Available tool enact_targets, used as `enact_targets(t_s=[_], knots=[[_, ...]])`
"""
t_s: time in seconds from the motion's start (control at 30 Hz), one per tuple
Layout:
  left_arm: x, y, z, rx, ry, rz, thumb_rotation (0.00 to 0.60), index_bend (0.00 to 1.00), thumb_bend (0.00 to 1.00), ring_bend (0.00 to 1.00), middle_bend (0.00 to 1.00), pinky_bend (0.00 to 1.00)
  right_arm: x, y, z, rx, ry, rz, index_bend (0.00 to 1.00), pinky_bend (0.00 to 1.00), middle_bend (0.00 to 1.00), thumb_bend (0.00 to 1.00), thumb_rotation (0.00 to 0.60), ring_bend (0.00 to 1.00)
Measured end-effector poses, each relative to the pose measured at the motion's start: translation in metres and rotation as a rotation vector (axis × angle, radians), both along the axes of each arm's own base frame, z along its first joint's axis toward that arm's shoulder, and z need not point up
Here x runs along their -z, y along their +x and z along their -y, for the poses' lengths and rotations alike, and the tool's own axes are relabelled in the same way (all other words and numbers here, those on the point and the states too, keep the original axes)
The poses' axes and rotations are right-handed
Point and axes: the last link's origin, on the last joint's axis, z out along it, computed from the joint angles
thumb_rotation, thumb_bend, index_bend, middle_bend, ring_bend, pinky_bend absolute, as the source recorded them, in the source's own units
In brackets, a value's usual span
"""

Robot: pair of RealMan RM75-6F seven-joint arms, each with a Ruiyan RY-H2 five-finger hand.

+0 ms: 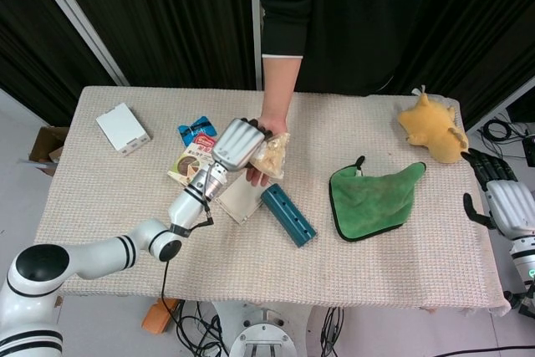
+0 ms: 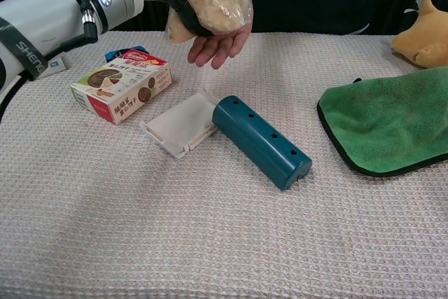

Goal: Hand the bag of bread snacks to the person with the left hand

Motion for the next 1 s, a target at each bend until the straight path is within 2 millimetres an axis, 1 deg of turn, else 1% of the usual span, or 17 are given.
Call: enact_targets(t_s=[0.03,0.13,0.37,0.5,0.6,0.67,0.83,1.0], knots=[[0.001,0.000,0.000,-0.001,-0.006,0.003,0.600,0.12,0.20,0.15,0.14,0.29,-0.001,0.000,0.000,-0.001,-0.002,0.000,0.00,0.04,0.00,0.50,0.600,0.00],[-0.001,0.000,-0.001,0.008,0.006,0.016,0.600,0.08,0.18,0.12,0.10,0.26,-0.002,0.000,-0.001,-0.001,-0.005,0.000,0.00,0.04,0.00,0.50,0.600,0.00],[-0.013,0.000,-0.001,0.045,0.041,0.029,0.600,0.04,0.16,0.08,0.03,0.21,-0.002,-0.002,-0.001,0.001,-0.010,0.003,0.00,0.04,0.00,0.50,0.600,0.00],[-0.023,0.001,0.002,0.065,0.048,0.032,0.600,0.04,0.12,0.07,0.03,0.20,-0.001,0.000,0.000,-0.004,-0.008,0.000,0.00,0.04,0.00,0.50,0.600,0.00],[-0.028,0.003,0.006,0.068,0.037,0.050,0.600,0.03,0.03,0.07,0.03,0.19,0.000,0.003,0.000,-0.010,-0.006,-0.001,0.00,0.04,0.00,0.50,0.600,0.00],[-0.031,0.005,0.009,0.068,0.026,0.064,0.600,0.03,0.00,0.07,0.03,0.19,0.001,0.005,0.001,-0.014,-0.005,-0.001,0.00,0.04,0.00,0.50,0.600,0.00],[-0.034,0.012,0.014,0.070,-0.008,0.110,0.600,0.03,0.00,0.07,0.03,0.19,0.004,0.006,0.001,-0.014,0.000,0.002,0.00,0.04,0.00,0.50,0.600,0.00],[-0.037,0.020,0.017,0.083,-0.028,0.132,0.600,0.03,0.00,0.07,0.03,0.19,0.001,0.006,0.000,-0.014,-0.009,0.004,0.00,0.04,0.00,0.50,0.600,0.00]])
